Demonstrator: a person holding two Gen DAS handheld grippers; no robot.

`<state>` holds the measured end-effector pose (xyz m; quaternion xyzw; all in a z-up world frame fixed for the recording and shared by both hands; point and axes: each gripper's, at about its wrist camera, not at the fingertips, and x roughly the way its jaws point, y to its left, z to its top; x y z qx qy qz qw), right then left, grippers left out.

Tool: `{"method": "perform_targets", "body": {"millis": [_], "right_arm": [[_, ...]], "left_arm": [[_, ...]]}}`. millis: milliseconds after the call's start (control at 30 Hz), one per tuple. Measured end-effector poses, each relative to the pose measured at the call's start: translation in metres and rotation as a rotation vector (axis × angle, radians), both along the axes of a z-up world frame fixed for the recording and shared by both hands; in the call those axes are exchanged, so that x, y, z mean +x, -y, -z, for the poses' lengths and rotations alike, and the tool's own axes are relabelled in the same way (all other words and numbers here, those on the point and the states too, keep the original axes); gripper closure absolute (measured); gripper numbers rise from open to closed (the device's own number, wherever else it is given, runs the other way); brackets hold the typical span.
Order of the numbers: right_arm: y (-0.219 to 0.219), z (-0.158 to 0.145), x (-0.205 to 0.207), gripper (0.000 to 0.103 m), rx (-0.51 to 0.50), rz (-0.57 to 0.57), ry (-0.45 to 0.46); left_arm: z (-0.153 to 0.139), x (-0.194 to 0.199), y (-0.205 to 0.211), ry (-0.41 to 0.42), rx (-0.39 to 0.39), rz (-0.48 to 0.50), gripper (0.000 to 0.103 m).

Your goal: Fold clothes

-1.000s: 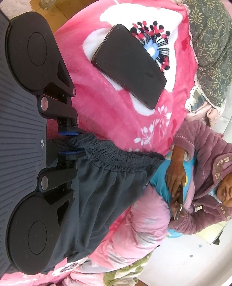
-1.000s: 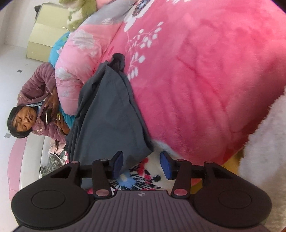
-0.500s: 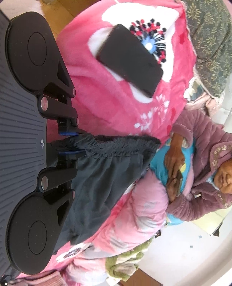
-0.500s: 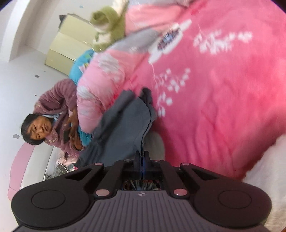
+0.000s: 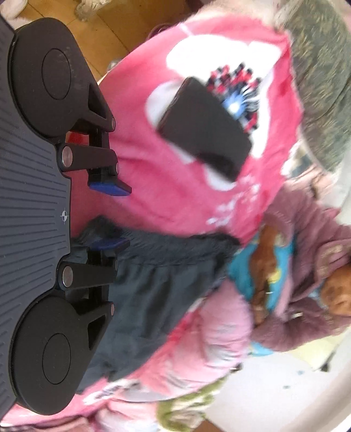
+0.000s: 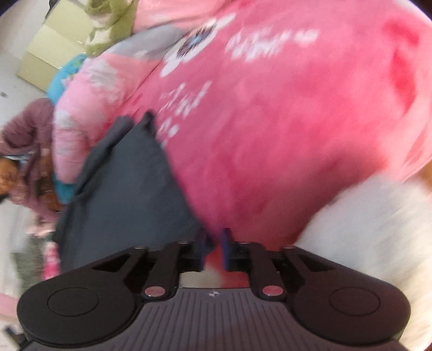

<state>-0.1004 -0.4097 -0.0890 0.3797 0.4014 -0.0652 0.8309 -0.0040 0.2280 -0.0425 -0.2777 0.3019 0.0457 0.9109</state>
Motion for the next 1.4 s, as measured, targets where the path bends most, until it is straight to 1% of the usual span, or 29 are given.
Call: {"method": "perform_targets", "body": {"millis": [100,167,233,333,367,433,500,533,600,733,800,833,900,967,1000,1067,1167,1233,1333,1400], "right_arm": [[0.003,-0.028,0.001,0.074,-0.126,-0.003,0.069],[-0.006,-0.046,0.011,0.073,-0.213,-0.049,0.121],[-0.022,-0.061,0.028,0.07,-0.282,-0.134,0.169],[-0.066,-0.07,0.065,0.067,-0.358,-0.307,0.224],[-0.081,-0.068,0.077,0.066,-0.385,-0.371,0.238],[-0.109,-0.059,0.101,0.066,-0.452,-0.478,0.24],[-0.124,-0.044,0.121,0.066,-0.532,-0.542,0.21],[-0.126,-0.036,0.129,0.066,-0.569,-0.567,0.183],[-0.124,-0.019,0.141,0.064,-0.602,-0.625,0.096],[-0.117,-0.041,0.149,0.06,-0.616,-0.672,0.082],[-0.109,-0.064,0.163,0.057,-0.556,-0.674,0.128],[-0.105,-0.071,0.173,0.054,-0.534,-0.659,0.145],[-0.1,-0.086,0.201,0.04,-0.501,-0.615,0.177],[-0.098,-0.092,0.239,0.039,-0.489,-0.561,0.197],[-0.095,-0.09,0.261,0.039,-0.468,-0.547,0.193],[-0.089,-0.081,0.308,0.039,-0.39,-0.513,0.172],[-0.083,-0.059,0.368,0.039,-0.313,-0.483,0.125],[-0.085,-0.038,0.405,0.04,-0.303,-0.459,0.084],[-0.094,-0.015,0.44,0.042,-0.306,-0.458,0.066],[-0.1,0.001,0.458,0.048,-0.281,-0.473,0.047]], "left_arm": [[-0.016,-0.004,0.006,0.061,0.043,-0.019,0.07],[-0.027,0.002,0.019,0.103,0.082,0.015,0.07],[-0.037,0.016,0.043,0.132,0.11,0.108,0.069],[-0.046,0.041,0.079,0.15,0.139,0.234,0.069],[-0.047,0.052,0.092,0.155,0.141,0.269,0.069],[-0.046,0.072,0.107,0.151,0.142,0.299,0.069],[-0.044,0.092,0.117,0.148,0.137,0.315,0.069],[-0.043,0.103,0.118,0.142,0.132,0.31,0.069],[-0.044,0.128,0.12,0.117,0.125,0.301,0.069],[-0.041,0.164,0.126,0.087,0.148,0.317,0.069],[-0.038,0.183,0.131,0.079,0.158,0.316,0.069],[-0.035,0.191,0.133,0.08,0.16,0.319,0.069],[-0.027,0.208,0.133,0.085,0.169,0.305,0.069],[-0.018,0.224,0.133,0.088,0.18,0.284,0.069],[-0.011,0.231,0.13,0.081,0.181,0.268,0.069],[0.003,0.243,0.124,0.066,0.183,0.237,0.069],[0.018,0.256,0.115,0.015,0.153,0.23,0.069],[0.022,0.259,0.113,0.011,0.136,0.233,0.069],[0.023,0.261,0.111,0.011,0.128,0.231,0.069],[0.024,0.265,0.11,0.006,0.115,0.224,0.069]]}}
